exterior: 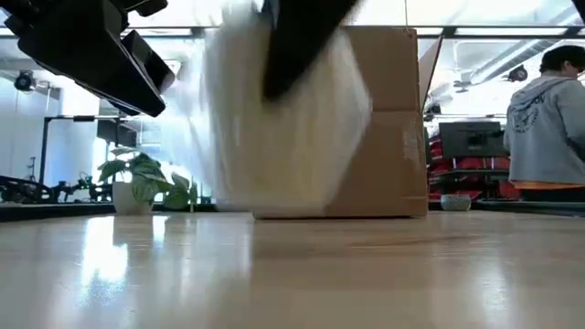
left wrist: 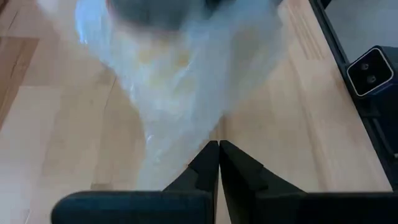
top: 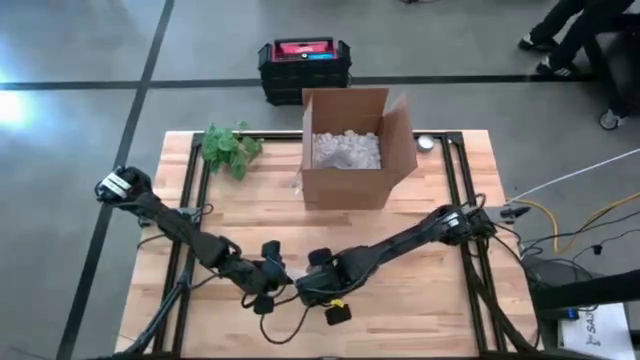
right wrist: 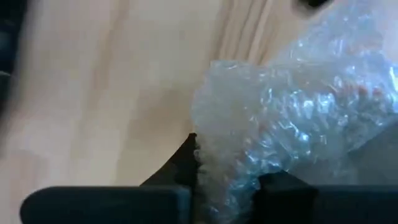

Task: Wrap mug
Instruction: Put the wrapped yellow mug into the box

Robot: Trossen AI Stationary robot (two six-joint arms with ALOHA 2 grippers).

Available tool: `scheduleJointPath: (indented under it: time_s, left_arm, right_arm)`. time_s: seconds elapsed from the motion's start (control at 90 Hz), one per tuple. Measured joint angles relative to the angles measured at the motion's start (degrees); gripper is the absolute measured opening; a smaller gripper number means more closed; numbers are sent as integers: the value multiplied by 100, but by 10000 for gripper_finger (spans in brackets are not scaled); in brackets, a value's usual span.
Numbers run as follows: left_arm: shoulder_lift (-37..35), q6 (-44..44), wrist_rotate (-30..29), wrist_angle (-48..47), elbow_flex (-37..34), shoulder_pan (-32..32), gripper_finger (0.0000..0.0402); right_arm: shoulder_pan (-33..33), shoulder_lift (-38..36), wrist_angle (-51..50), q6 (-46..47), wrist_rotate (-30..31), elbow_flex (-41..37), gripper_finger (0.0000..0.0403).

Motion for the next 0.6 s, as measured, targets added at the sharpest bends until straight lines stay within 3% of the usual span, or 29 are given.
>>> scheduleJointPath:
  time_s: [0.167, 0.389, 0.6]
  left_arm:
    - [-12, 20, 0, 0, 0, -1, 0]
    - [-12, 23, 0, 0, 0, 0, 0]
    - [-12, 23, 1, 41, 0, 0, 0]
  right_arm:
    - [10, -610, -361, -97, 230, 475, 35]
    - [-136, -1558, -350, -885, 1445, 814, 38]
    - [-873, -2240, -336, -1140, 2678, 811, 35]
